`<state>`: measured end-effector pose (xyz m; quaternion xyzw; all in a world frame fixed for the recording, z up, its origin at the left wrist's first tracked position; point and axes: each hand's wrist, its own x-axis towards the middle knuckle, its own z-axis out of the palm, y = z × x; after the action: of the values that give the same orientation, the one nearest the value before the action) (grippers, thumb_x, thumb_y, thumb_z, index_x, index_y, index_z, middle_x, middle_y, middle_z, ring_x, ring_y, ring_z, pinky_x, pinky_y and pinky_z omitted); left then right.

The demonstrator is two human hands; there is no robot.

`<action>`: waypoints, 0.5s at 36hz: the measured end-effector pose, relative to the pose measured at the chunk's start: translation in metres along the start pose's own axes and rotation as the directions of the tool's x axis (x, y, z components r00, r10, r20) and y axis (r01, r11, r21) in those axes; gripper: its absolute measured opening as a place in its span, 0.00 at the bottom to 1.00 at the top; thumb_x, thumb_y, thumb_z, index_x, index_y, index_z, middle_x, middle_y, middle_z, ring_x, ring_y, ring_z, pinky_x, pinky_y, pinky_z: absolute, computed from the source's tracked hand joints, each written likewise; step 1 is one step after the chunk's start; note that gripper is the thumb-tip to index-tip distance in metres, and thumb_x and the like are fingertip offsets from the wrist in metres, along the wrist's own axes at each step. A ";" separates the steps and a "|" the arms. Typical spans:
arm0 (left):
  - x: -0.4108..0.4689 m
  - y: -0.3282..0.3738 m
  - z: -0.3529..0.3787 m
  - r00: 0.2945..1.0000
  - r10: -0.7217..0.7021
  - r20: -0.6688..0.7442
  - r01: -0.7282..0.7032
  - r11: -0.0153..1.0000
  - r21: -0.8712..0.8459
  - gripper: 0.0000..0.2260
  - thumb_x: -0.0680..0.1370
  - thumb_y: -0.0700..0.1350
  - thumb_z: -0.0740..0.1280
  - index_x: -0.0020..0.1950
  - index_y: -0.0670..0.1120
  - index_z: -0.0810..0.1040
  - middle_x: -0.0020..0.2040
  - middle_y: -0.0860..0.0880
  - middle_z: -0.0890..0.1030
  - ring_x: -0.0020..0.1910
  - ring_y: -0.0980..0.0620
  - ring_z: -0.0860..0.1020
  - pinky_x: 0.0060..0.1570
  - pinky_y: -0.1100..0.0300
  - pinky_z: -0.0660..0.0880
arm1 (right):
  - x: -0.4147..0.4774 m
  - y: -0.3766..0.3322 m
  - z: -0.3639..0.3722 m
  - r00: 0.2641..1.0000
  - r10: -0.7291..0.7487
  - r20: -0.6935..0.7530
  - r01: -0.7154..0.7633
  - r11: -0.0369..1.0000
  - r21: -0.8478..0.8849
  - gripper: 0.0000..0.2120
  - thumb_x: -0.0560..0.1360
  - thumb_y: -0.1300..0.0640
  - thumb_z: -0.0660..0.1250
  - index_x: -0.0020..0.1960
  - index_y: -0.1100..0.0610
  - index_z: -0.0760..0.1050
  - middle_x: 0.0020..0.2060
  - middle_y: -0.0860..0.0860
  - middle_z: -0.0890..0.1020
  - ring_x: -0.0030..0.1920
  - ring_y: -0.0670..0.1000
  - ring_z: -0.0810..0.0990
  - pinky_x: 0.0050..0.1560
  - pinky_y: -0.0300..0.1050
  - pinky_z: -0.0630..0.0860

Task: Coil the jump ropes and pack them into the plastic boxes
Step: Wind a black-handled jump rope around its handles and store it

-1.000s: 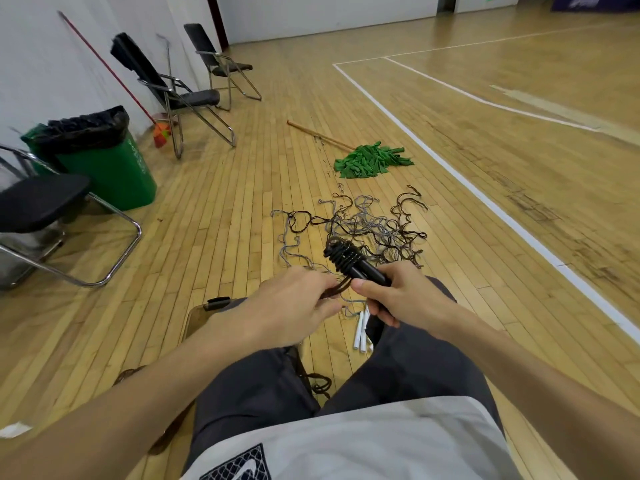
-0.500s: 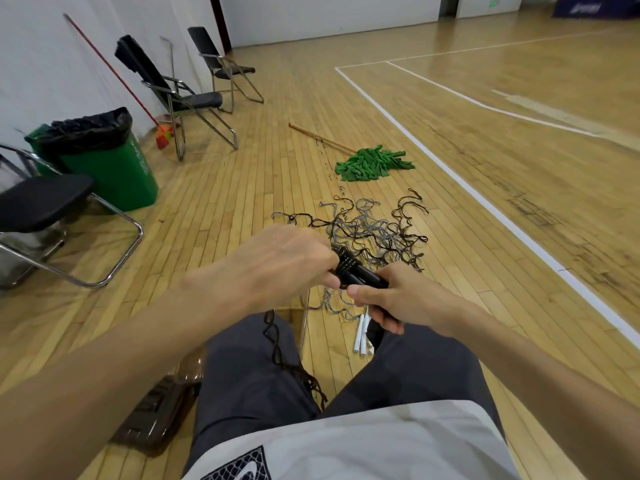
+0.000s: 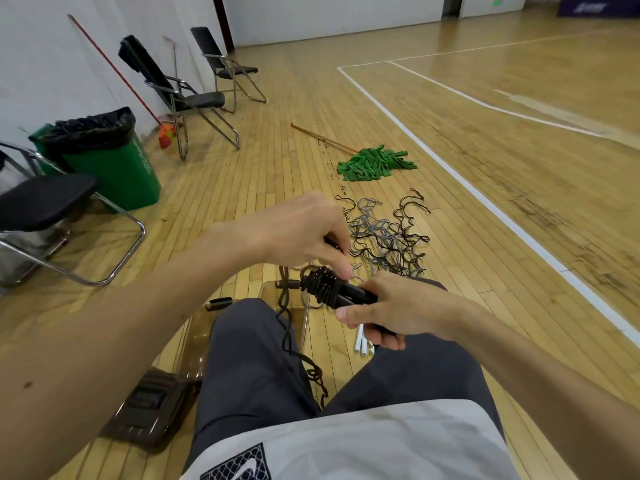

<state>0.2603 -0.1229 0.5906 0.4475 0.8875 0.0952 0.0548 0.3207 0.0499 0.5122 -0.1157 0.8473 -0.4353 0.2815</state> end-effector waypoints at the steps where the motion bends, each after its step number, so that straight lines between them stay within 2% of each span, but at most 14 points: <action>1: 0.002 -0.002 -0.001 1.000 -0.016 0.010 0.016 0.999 -0.051 0.15 0.71 0.56 0.76 0.44 0.45 0.86 0.31 0.58 0.78 0.32 0.63 0.75 0.32 0.69 0.68 | -0.001 0.000 0.000 1.000 -0.006 0.010 0.006 1.000 -0.008 0.16 0.80 0.47 0.68 0.47 0.60 0.76 0.29 0.51 0.79 0.25 0.48 0.75 0.32 0.40 0.75; 4: 0.007 -0.006 0.000 0.995 -0.057 0.084 0.070 0.986 -0.154 0.15 0.70 0.54 0.78 0.43 0.41 0.85 0.32 0.48 0.81 0.28 0.60 0.74 0.29 0.69 0.69 | -0.003 -0.003 0.003 0.998 -0.035 0.047 0.037 0.998 -0.042 0.15 0.80 0.48 0.68 0.42 0.58 0.74 0.29 0.51 0.79 0.24 0.47 0.75 0.31 0.39 0.75; 6: 0.010 -0.008 0.004 0.985 -0.079 0.153 0.113 0.967 -0.228 0.14 0.70 0.51 0.78 0.42 0.41 0.85 0.34 0.44 0.83 0.27 0.58 0.74 0.29 0.69 0.70 | -0.005 -0.005 0.005 0.997 -0.050 0.064 0.055 0.996 -0.072 0.15 0.81 0.49 0.67 0.41 0.57 0.73 0.29 0.51 0.79 0.24 0.47 0.75 0.30 0.39 0.75; 10: 0.013 -0.016 0.013 0.962 -0.070 0.263 0.178 0.893 -0.413 0.12 0.72 0.47 0.77 0.43 0.38 0.85 0.33 0.43 0.82 0.30 0.52 0.75 0.30 0.64 0.72 | -0.007 -0.005 0.008 0.995 -0.066 0.081 0.077 0.987 -0.140 0.13 0.81 0.50 0.67 0.42 0.56 0.74 0.29 0.49 0.79 0.24 0.47 0.75 0.31 0.39 0.75; 14: 0.010 -0.023 0.023 0.946 -0.058 0.318 0.240 0.784 -0.572 0.16 0.69 0.52 0.76 0.43 0.39 0.85 0.33 0.45 0.81 0.32 0.47 0.74 0.32 0.59 0.71 | -0.012 -0.004 0.007 0.989 -0.098 0.107 0.117 0.976 -0.184 0.18 0.81 0.47 0.66 0.36 0.56 0.72 0.23 0.46 0.77 0.24 0.48 0.74 0.35 0.39 0.74; 18: 0.001 -0.029 0.033 0.957 -0.016 0.291 0.230 0.656 -0.719 0.06 0.70 0.51 0.74 0.37 0.49 0.85 0.32 0.49 0.80 0.31 0.54 0.74 0.31 0.64 0.70 | -0.019 -0.003 0.005 0.981 -0.160 0.108 0.176 0.972 -0.156 0.20 0.81 0.47 0.66 0.36 0.59 0.72 0.22 0.47 0.76 0.24 0.48 0.74 0.36 0.40 0.74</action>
<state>0.2428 -0.1347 0.5520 0.3324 0.7838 0.3865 0.3546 0.3389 0.0528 0.5192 -0.2304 0.8533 -0.3801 0.2727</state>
